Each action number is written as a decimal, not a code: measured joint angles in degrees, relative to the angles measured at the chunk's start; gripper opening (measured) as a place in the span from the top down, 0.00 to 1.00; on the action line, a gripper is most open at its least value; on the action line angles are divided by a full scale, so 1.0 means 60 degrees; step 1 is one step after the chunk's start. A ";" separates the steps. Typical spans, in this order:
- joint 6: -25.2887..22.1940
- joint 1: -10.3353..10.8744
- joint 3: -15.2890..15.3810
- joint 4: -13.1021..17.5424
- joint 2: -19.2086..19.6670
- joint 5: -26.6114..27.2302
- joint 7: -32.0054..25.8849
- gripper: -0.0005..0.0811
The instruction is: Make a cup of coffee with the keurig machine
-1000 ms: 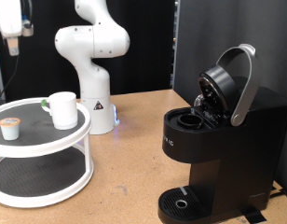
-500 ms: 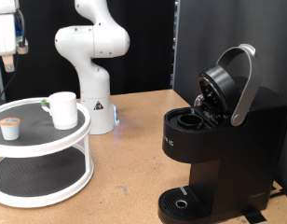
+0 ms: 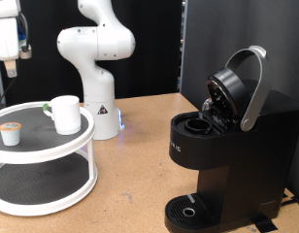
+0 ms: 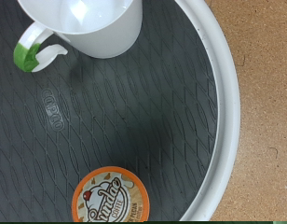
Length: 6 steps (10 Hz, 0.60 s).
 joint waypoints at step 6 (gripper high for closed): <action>0.1339 -0.0068 -0.0173 -0.0967 0.0131 -0.0290 -0.0012 0.01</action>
